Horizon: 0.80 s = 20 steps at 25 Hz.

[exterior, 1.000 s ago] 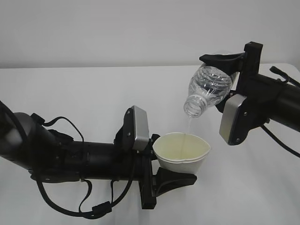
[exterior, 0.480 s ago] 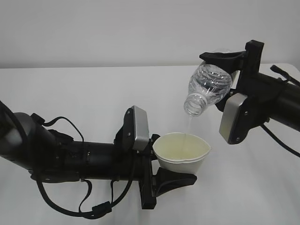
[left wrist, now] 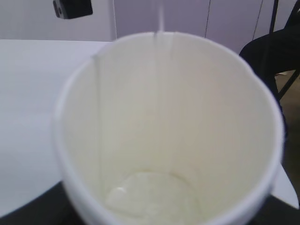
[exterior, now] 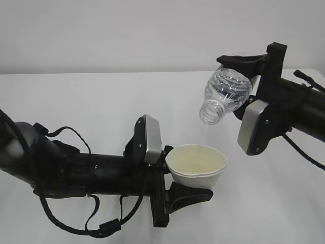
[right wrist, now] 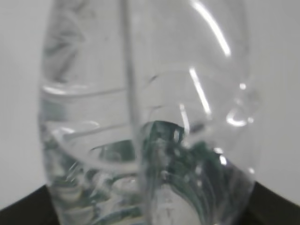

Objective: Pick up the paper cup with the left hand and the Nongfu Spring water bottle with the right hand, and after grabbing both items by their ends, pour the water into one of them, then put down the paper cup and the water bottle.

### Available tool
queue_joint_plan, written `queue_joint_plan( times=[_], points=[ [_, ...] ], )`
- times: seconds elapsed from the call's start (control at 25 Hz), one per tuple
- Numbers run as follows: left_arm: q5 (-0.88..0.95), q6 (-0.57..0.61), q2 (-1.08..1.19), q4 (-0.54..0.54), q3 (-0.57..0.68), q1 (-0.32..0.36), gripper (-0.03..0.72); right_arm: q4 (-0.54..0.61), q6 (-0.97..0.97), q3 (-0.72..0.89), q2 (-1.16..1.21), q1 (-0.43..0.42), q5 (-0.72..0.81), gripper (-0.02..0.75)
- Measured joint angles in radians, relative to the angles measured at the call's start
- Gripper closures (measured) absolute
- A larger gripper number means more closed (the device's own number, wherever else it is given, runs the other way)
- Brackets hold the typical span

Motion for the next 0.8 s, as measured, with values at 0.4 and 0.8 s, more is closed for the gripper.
queue_joint_plan(
  times=[0.4, 0.8],
  points=[
    [0.000, 0.000, 0.000, 0.010, 0.000, 0.000, 0.258, 0.000, 0.000, 0.000, 0.000, 0.000, -0.016, 0.262],
    [0.000, 0.000, 0.000, 0.010, 0.000, 0.000, 0.258, 0.003, 0.000, 0.000, 0.000, 0.000, -0.018, 0.262]
  ],
)
